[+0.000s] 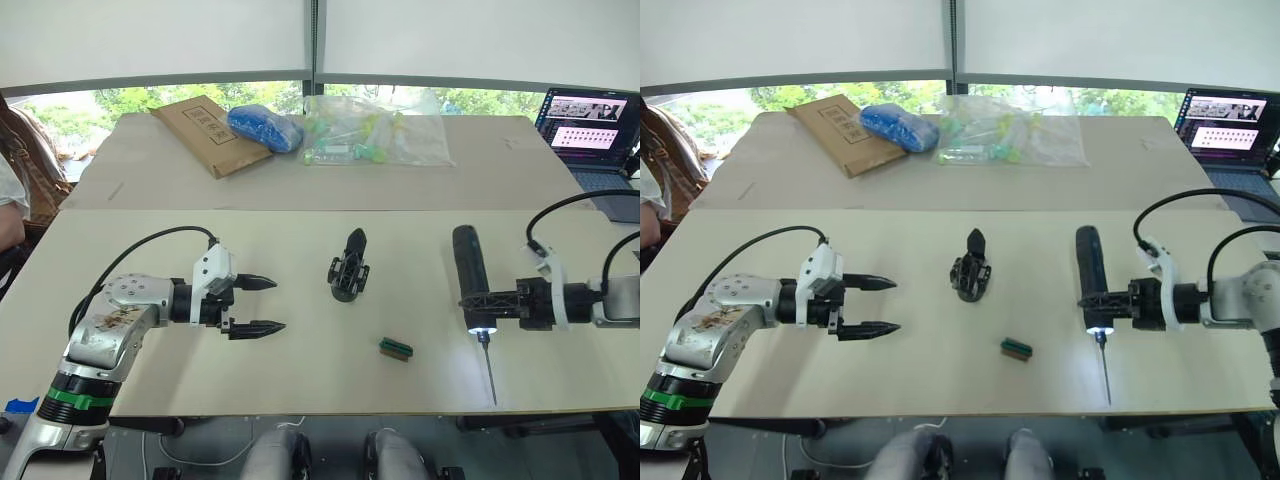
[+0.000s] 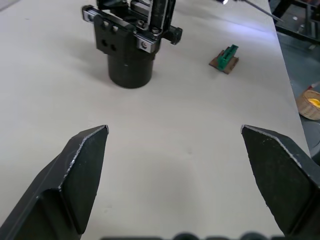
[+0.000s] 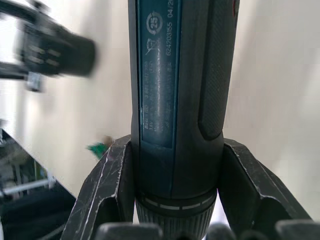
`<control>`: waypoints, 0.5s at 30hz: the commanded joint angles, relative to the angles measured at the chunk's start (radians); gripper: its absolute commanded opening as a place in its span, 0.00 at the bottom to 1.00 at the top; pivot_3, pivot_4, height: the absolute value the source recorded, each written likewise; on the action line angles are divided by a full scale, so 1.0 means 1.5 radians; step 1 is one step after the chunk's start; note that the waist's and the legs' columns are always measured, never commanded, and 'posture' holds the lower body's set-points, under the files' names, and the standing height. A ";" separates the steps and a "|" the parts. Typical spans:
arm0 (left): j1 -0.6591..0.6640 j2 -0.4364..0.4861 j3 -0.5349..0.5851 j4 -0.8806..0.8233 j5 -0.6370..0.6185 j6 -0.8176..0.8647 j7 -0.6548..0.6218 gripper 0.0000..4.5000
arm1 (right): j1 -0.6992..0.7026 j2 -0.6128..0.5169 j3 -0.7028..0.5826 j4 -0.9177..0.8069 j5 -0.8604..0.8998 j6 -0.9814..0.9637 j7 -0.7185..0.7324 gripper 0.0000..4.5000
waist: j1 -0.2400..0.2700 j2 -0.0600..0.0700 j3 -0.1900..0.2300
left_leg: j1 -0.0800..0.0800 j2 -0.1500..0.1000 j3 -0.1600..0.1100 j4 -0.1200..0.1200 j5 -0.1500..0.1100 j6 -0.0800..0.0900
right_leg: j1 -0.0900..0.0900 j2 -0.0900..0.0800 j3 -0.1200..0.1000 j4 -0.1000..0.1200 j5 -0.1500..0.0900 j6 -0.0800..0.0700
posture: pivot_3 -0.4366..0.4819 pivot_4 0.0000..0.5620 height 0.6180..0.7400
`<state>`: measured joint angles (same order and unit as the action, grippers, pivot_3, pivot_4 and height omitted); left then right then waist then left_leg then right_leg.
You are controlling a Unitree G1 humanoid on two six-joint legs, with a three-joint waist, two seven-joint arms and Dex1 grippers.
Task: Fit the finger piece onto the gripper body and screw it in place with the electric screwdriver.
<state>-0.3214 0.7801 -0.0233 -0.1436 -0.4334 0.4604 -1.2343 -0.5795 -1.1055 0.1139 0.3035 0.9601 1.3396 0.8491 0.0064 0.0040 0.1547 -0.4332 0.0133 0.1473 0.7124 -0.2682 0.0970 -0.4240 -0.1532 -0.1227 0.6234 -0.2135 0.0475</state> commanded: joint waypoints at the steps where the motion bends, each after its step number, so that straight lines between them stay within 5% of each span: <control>1: 0.018 0.023 0.013 -0.003 0.036 -0.040 0.020 1.00 | 0.000 -0.047 0.011 -0.013 -0.074 -0.069 0.094 0.90 | 0.001 0.000 0.000 | 0.000 0.000 0.000 0.000 0.000 0.000 | 0.000 0.000 0.000 0.000 0.000 0.000 | 0.48 0.27 0.93; 5: 0.040 0.056 0.049 0.006 0.017 -0.031 0.004 1.00 | 0.051 -0.105 -0.033 -0.027 -0.148 -0.216 0.187 0.99 | 0.003 0.000 0.000 | 0.000 0.000 0.000 0.000 0.000 0.000 | 0.000 0.000 0.000 0.000 0.000 0.000 | 0.48 0.27 0.93; 10: 0.084 0.144 0.130 0.044 -0.022 -0.010 -0.053 1.00 | 0.211 -0.168 -0.160 0.032 -0.287 -0.682 0.380 0.99 | 0.001 0.001 0.001 | 0.001 0.000 0.001 -0.001 0.000 -0.001 | 0.000 0.001 0.000 0.001 -0.002 0.002 | 0.48 0.27 0.93; 15: 0.053 0.163 0.147 0.110 -0.012 -0.038 -0.066 1.00 | 0.222 -0.126 -0.224 0.139 -0.307 -0.820 0.442 0.99 | -0.001 0.001 0.001 | 0.003 0.000 0.001 0.000 0.001 -0.002 | 0.002 0.001 0.001 0.000 -0.003 0.004 | 0.48 0.27 0.93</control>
<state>-0.2191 1.0165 0.1800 0.0199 -0.4434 0.4222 -1.3196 -0.2249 -1.3034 -0.1811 0.4772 0.5089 0.1787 1.4854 0.0048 0.0055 0.1557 -0.4276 0.0138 0.1490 0.7118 -0.2674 0.0947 -0.4211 -0.1511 -0.1208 0.6244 -0.2179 0.0528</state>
